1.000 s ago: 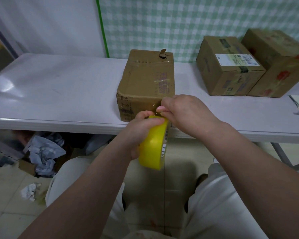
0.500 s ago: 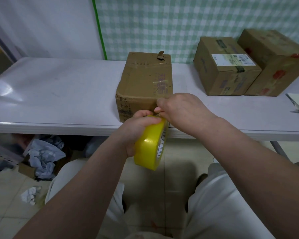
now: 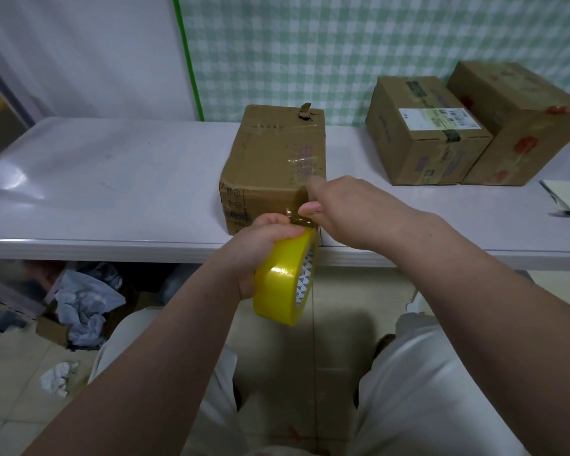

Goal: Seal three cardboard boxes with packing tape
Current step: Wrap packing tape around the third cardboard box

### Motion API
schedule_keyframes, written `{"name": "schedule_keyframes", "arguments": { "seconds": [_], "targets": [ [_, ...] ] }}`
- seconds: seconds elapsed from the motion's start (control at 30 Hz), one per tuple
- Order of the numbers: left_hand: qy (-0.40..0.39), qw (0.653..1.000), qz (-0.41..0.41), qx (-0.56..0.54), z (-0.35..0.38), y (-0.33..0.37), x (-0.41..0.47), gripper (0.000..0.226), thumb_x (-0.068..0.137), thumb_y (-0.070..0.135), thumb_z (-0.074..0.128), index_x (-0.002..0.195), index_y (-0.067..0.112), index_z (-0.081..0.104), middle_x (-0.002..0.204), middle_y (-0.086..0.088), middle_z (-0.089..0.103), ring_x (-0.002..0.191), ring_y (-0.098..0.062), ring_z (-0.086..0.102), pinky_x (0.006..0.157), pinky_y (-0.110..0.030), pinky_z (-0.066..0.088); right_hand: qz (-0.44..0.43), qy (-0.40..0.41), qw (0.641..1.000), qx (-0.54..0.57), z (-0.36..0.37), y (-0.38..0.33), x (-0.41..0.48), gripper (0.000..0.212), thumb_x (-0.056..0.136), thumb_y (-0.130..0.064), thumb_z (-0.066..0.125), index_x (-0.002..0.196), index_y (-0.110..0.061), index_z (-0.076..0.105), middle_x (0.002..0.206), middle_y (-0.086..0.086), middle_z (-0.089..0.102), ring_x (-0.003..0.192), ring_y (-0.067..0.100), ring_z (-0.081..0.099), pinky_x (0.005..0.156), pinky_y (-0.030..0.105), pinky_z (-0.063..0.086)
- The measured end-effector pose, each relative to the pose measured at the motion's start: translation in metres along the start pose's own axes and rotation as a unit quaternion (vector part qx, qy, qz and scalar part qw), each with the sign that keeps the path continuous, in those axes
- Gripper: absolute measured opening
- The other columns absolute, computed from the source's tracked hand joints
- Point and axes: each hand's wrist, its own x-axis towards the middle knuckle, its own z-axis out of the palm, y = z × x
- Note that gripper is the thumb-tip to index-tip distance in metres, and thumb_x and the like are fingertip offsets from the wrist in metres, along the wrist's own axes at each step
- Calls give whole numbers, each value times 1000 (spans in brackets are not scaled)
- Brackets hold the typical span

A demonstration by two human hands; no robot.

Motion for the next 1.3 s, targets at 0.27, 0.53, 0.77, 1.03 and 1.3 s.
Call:
{"name": "schedule_keyframes", "arguments": {
  "seconds": [0.27, 0.53, 0.77, 1.03, 1.3],
  "targets": [
    [-5, 1000, 12, -5, 1, -3, 0, 41, 81, 21, 69, 118, 20, 51, 115, -16, 58, 93, -33, 63, 79, -45, 53, 11, -29, 999, 29, 1, -3, -1, 24, 103, -29, 40, 115, -17, 57, 94, 4, 56, 83, 19, 49, 68, 30, 35],
    [-12, 1000, 10, -13, -1, -4, -1, 46, 74, 22, 73, 115, 20, 52, 114, -16, 58, 90, -32, 63, 78, -44, 54, -2, 8, 1000, -4, 6, -5, 4, 21, 103, -37, 35, 93, -19, 42, 82, 2, 53, 77, 27, 49, 60, 33, 31],
    [-14, 1000, 6, -5, -3, -4, 1, 48, 76, 22, 72, 119, 20, 50, 118, -18, 58, 95, -34, 63, 84, -48, 52, -20, 16, 997, -68, 7, -6, 6, 22, 103, -38, 32, 90, -20, 34, 67, -6, 33, 71, 25, 40, 53, 33, 21],
    [-13, 1000, 8, 0, -2, -3, 2, 36, 84, 20, 67, 116, 20, 51, 116, -17, 59, 100, -36, 62, 86, -50, 51, -26, -7, 994, -104, 8, -9, 9, 17, 104, -37, 30, 93, -24, 31, 80, -1, 42, 74, 23, 41, 61, 32, 30],
    [-7, 1000, 10, 15, -3, -2, 3, 45, 73, 24, 72, 114, 21, 54, 118, -19, 59, 105, -39, 62, 87, -54, 51, -21, -19, 990, -140, 6, -13, 11, 14, 104, -33, 31, 94, -25, 31, 75, -1, 38, 72, 24, 41, 60, 33, 30]
  ]
}}
